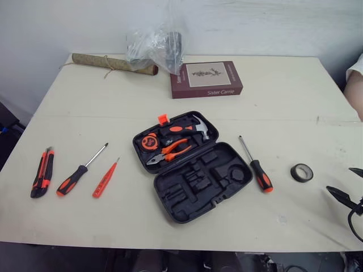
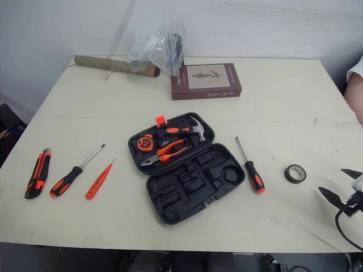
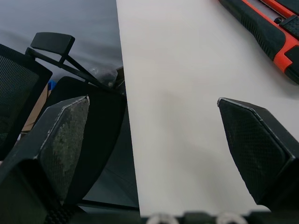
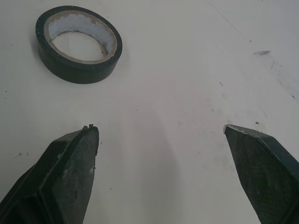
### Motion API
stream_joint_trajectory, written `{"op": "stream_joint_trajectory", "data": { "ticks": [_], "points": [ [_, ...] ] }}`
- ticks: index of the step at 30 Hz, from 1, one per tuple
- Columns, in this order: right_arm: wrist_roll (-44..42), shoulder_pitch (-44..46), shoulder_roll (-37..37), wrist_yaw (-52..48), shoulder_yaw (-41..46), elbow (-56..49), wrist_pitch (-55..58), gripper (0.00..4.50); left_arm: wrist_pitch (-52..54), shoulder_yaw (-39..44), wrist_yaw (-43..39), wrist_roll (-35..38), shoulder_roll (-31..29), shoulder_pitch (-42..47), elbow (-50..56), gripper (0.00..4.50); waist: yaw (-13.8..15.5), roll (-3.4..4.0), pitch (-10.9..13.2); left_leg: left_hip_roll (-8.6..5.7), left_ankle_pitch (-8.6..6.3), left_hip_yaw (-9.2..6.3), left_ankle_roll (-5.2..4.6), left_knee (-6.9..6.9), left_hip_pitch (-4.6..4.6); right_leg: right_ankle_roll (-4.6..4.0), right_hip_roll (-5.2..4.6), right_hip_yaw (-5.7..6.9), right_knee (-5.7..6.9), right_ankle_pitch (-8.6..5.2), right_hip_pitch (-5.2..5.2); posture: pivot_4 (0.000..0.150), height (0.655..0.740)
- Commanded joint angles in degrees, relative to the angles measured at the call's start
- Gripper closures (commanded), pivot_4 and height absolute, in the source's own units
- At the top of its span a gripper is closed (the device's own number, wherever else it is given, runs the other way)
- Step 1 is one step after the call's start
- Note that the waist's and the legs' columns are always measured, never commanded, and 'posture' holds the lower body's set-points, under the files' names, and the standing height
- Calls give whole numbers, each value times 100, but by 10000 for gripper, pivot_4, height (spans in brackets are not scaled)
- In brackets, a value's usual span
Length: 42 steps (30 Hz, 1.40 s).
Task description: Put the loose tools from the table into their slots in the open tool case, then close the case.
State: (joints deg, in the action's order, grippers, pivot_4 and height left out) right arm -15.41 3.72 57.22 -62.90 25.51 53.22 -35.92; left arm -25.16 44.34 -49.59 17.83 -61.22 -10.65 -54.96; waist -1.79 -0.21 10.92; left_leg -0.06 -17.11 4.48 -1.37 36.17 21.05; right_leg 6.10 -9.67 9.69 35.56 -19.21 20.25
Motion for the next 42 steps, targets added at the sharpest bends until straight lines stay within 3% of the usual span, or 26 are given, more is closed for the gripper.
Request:
{"op": "stream_joint_trajectory", "data": {
  "ticks": [1,7,10,13,16,20,27,30,37,38,42],
  "points": [
    [-209,-5,84,-64,201,-3,-30,0,186,140,-249,303,-78,-1,130,141,1,-1,0,0,0,0,0,0,0,0,0,0,0,0,0,1500,7400],
    [-419,220,-22,-377,81,-296,278,0,1034,365,-953,991,118,-93,963,141,0,-2,1,1,0,7,0,3,-1,0,4,-11,3,0,3,1500,7400],
    [-968,328,-123,-795,70,-1110,1262,0,1653,384,-1186,1320,396,-447,2169,141,-20,-3,2,10,0,18,0,2,-2,-1,0,-29,8,1,9,1500,7400],
    [-1039,543,-82,-1035,-285,-2113,1884,0,2639,120,-1301,1794,796,-1065,4224,141,-32,0,4,22,-2,24,3,6,2,-2,5,-39,13,1,14,1500,7400],
    [-951,863,-127,-1110,-732,-2899,2480,0,3227,-228,-939,1985,1129,-1249,5820,141,5,0,6,28,-5,31,4,22,1,-3,6,-45,3,2,16,1500,7400],
    [-639,1605,-286,-947,-1411,-3376,3098,0,3732,-1027,-161,1668,1474,-1152,7345,141,34,1,7,32,-10,31,9,31,6,-6,11,-48,2,3,19,1500,7400],
    [629,3264,-908,-166,-2500,-2750,3162,0,4445,-2357,1016,741,1765,-464,8010,141,30,2,9,31,-10,33,6,64,22,-6,33,-45,21,4,21,1500,7400],
    [1216,3867,-1161,177,-2859,-2077,2776,8781,4765,-2803,1377,558,2003,-164,8012,8799,23,1,10,32,-15,38,-2,84,29,-5,43,-46,32,4,22,1500,7400],
    [1898,4486,-1793,593,-3373,-1123,2391,44823,5395,-3813,1626,248,2300,356,8084,41960,35,0,10,35,-15,33,-4,93,38,-4,51,-44,33,4,22,1500,7400],
    [1962,4502,-1879,615,-3426,-1052,2287,45000,5372,-3967,1614,148,2307,440,8047,44433,31,0,10,35,-15,33,-4,95,38,-4,53,-44,34,4,22,1500,7400],
    [1936,4537,-2209,596,-3472,-893,2219,45000,5504,-4176,1750,98,2538,898,7858,44433,31,1,11,36,-15,33,-4,96,38,-4,58,-45,34,5,22,1500,7400]
  ]
}}
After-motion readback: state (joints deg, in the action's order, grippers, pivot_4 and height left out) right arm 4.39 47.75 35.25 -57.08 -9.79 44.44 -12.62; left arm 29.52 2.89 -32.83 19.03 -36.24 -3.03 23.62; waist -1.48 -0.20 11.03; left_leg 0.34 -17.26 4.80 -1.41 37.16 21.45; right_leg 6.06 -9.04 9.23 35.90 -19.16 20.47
